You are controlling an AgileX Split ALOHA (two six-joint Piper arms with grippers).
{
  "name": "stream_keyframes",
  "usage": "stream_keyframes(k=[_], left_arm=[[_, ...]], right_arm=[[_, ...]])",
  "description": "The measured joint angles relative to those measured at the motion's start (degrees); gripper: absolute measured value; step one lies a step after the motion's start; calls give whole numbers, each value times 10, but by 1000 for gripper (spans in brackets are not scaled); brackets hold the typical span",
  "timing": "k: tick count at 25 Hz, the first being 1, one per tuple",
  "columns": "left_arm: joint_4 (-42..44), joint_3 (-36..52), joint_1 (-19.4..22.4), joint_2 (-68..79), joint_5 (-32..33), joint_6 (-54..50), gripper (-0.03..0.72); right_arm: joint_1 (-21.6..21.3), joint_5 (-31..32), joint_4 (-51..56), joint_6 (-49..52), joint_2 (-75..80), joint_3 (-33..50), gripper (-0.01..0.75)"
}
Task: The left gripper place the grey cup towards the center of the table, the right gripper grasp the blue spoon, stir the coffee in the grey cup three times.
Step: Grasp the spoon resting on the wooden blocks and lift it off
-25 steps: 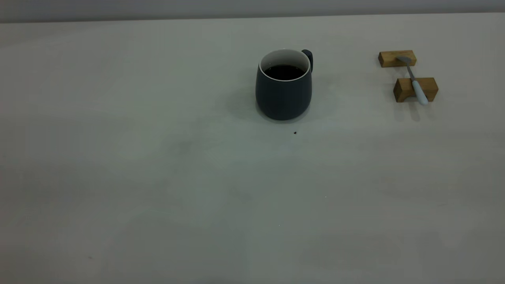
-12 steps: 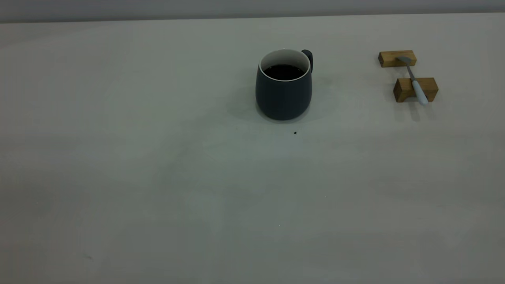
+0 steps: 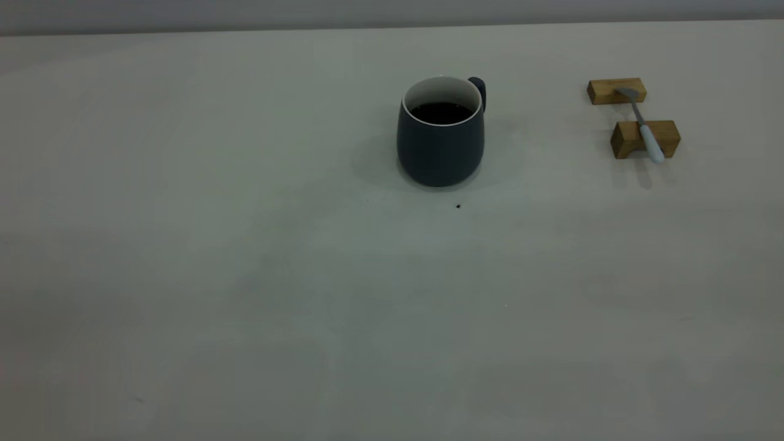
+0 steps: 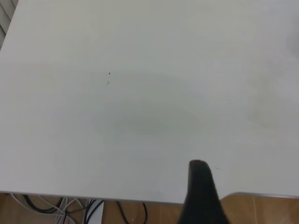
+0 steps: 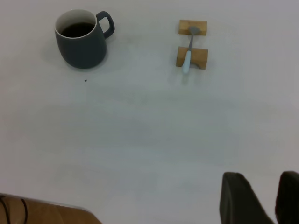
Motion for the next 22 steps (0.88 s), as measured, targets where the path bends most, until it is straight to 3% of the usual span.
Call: stream_keyframes(k=[18,22], left_arm=[[27,10,0,0,-13,27,585],[27,10,0,0,-13,28,585]], right_arm=[[0,-2,29,0,1,0,237],[0,-21,64,5,44,-1,265]])
